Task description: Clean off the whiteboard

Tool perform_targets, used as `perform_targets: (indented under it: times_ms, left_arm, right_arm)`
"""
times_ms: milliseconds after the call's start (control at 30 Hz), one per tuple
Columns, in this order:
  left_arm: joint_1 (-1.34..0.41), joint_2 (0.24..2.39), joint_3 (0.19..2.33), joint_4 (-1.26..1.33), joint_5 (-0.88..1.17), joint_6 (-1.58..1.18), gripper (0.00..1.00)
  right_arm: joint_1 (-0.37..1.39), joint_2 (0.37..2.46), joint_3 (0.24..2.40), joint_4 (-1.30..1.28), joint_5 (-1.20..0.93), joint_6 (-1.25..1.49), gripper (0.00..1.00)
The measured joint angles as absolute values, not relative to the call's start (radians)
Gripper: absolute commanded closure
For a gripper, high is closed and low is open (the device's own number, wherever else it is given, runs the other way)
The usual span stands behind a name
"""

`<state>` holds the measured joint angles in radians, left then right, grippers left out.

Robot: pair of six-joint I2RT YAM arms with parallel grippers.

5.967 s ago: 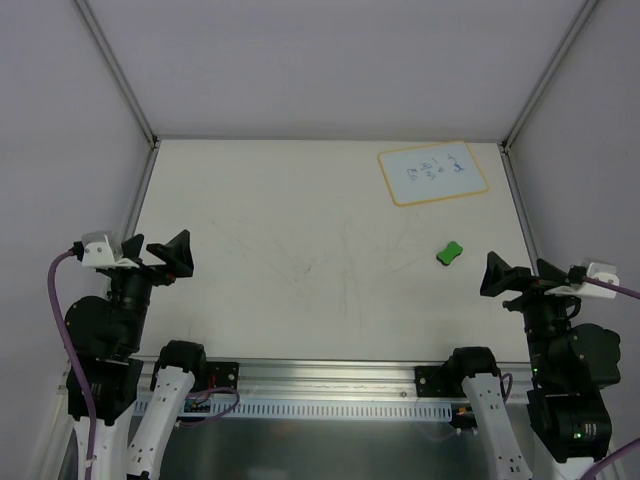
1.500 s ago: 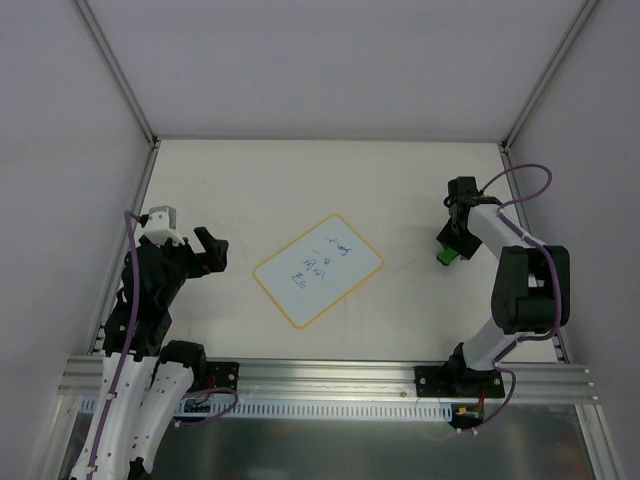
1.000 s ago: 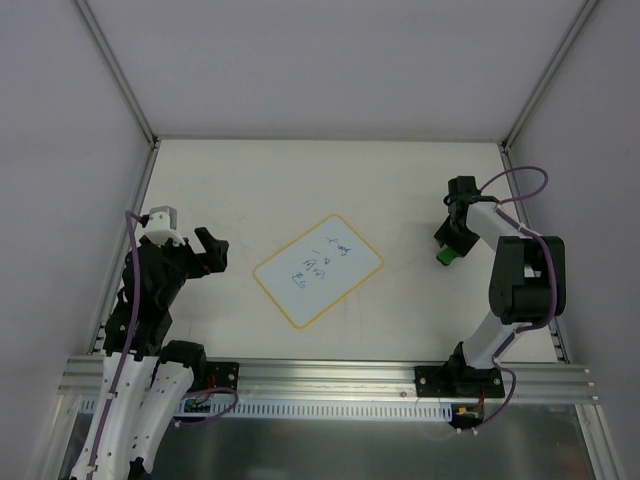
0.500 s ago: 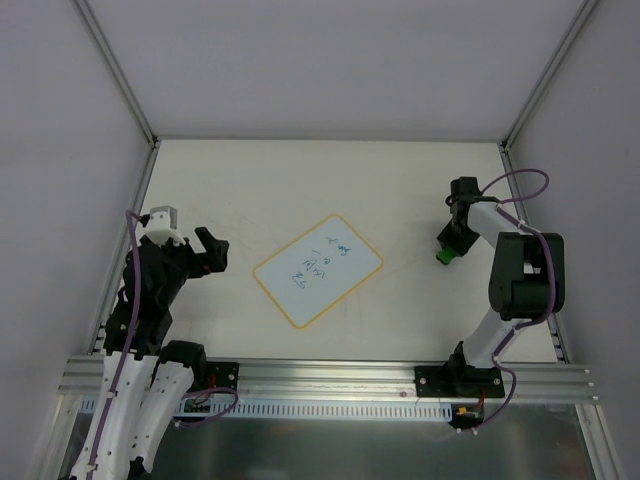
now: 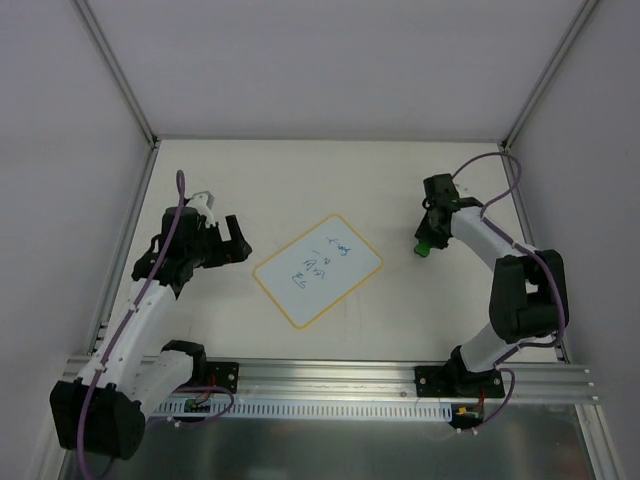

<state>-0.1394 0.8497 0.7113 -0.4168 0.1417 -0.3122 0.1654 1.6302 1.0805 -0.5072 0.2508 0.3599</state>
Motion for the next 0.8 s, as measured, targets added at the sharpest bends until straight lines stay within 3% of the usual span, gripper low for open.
perform_targets:
  times_ms: [200, 367, 567, 800]
  left_arm:
    - [-0.19, 1.119, 0.82, -0.414, 0.184, -0.326, 0.02]
    - [-0.204, 1.335, 0.9, -0.397, 0.183, -0.321, 0.08]
    - [-0.228, 1.544, 0.952, -0.396, 0.167, -0.308, 0.26]
    - [-0.26, 1.654, 0.959, -0.397, 0.145, -0.308, 0.4]
  right_arm:
    - [0.385, 1.565, 1.076, -0.501, 0.239, 0.353, 0.85]
    - [0.537, 1.568, 1.075, -0.501, 0.22, 0.361, 0.86]
    - [0.646, 1.597, 1.075, -0.501, 0.22, 0.38, 0.87]
    - [0.716, 1.604, 1.075, -0.502, 0.22, 0.395, 0.87]
